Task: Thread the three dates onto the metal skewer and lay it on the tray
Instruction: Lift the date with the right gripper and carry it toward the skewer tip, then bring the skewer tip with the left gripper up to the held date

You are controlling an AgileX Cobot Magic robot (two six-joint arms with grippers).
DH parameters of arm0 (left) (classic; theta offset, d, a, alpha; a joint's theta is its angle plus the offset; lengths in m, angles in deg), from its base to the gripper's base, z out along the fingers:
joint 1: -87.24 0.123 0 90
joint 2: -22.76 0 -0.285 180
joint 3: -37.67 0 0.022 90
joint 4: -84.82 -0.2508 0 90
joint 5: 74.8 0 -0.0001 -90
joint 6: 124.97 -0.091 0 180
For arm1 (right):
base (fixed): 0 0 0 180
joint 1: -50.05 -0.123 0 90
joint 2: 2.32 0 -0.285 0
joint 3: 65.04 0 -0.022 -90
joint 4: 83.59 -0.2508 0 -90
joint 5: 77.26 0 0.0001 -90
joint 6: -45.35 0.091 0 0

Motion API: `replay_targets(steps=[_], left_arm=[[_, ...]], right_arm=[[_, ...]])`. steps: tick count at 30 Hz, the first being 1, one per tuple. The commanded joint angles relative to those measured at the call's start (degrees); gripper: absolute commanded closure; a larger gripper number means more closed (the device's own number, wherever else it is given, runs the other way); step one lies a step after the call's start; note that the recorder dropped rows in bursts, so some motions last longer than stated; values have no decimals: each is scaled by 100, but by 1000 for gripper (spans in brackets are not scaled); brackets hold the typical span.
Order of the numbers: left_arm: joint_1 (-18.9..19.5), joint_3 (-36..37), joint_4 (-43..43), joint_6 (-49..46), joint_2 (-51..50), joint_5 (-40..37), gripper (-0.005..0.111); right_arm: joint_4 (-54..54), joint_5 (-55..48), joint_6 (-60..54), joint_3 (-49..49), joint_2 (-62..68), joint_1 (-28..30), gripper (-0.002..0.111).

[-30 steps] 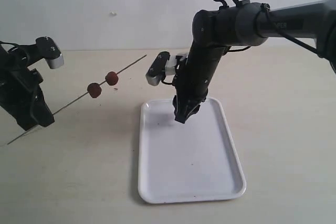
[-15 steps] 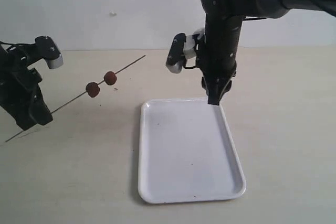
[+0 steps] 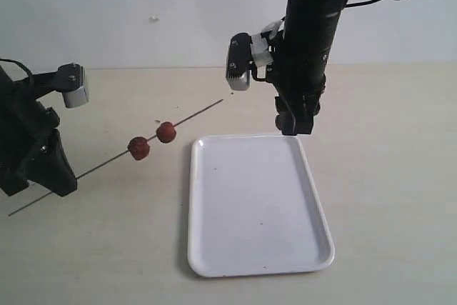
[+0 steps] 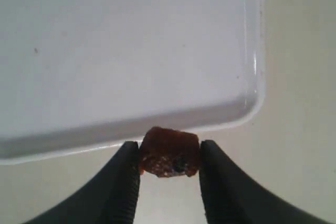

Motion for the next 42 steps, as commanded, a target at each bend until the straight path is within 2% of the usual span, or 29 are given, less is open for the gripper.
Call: replay_targets(steps=[1,8,17,26,35,42], left_arm=[[14,17,207,-464,21,-349,107],[14,399,111,-873,21,-186,107],[14,388,339,-1217,10,347,107],[14,388,366,-1102,10,381,107],[14,388,367,-1170,10,367,107],[1,388,501,-1188,10,162,107]], right_arm=[[-679,-33,-522,-45,-262,8,71],[-1031,-33,-1012,-45,-544,8,71],[-1575,-33,-1069,-45,-857,8,71],[-1550,-33,-1208,82,-1188,-2,71],[-1468,-33,-2239,952,-1676,-2,71],[-1571,-33,-2915,1042,-1822,-2,71]])
